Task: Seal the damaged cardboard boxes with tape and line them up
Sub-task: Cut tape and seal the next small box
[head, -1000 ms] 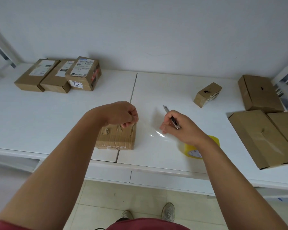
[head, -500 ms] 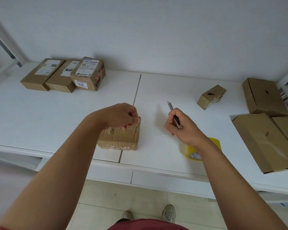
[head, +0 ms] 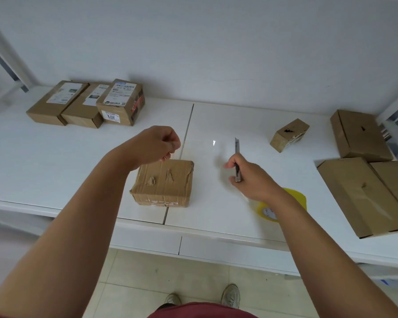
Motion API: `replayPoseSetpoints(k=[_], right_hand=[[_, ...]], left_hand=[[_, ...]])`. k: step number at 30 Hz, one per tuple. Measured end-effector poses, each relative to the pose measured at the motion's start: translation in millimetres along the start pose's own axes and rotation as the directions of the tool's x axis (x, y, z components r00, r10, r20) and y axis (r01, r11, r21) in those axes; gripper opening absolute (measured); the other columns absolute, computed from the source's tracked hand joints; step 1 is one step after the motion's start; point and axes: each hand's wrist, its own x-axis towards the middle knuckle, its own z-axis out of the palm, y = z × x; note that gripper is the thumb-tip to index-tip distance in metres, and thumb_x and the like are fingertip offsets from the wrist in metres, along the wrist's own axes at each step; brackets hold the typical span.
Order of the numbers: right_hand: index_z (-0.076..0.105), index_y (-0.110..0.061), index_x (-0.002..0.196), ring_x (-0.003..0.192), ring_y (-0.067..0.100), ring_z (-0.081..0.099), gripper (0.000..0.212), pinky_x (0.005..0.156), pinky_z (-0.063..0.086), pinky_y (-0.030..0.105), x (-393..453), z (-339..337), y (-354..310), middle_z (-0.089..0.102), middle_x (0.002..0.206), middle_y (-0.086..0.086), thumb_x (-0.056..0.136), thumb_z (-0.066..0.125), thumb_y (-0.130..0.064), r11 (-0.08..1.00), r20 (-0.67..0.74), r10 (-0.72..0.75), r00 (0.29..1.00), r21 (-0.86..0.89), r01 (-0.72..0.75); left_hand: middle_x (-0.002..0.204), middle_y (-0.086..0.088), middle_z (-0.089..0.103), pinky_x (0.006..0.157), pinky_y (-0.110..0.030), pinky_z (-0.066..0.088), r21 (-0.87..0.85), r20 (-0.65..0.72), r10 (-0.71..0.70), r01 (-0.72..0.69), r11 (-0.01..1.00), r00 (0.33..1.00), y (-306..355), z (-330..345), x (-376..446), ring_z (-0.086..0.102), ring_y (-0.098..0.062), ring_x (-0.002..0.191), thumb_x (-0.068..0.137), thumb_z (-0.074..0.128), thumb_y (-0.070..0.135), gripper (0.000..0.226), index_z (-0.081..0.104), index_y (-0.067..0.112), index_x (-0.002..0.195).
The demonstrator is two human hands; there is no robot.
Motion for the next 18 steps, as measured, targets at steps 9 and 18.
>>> replayPoseSetpoints(k=[9,18], right_hand=[[0.040,-0.015,0.103,0.069,0.018,0.047,0.019,0.060,0.037,0.033,21,20,-11,0.051,0.082,-0.002,0.089,0.047,-0.004,0.968,0.280,0.110,0.954,-0.248,-0.039],[0.032,-0.008,0.131,0.079,0.028,0.047,0.040,0.066,0.038,0.035,27,36,-12,0.043,0.096,0.006,0.093,0.046,-0.005,0.841,0.285,0.193,0.939,-0.541,-0.009]], left_hand=[[0.079,0.005,0.066,0.066,-0.024,0.049,-0.029,0.010,0.036,-0.036,0.999,0.999,-8,7,2,0.061,-0.001,0.062,0.096,0.058,0.018,0.013,0.065,0.023,0.086],[0.078,0.006,0.065,0.059,-0.016,0.044,-0.037,0.024,0.077,-0.076,0.996,0.997,-14,7,-7,0.060,0.005,0.058,0.098,0.056,0.017,0.012,0.064,0.020,0.089]])
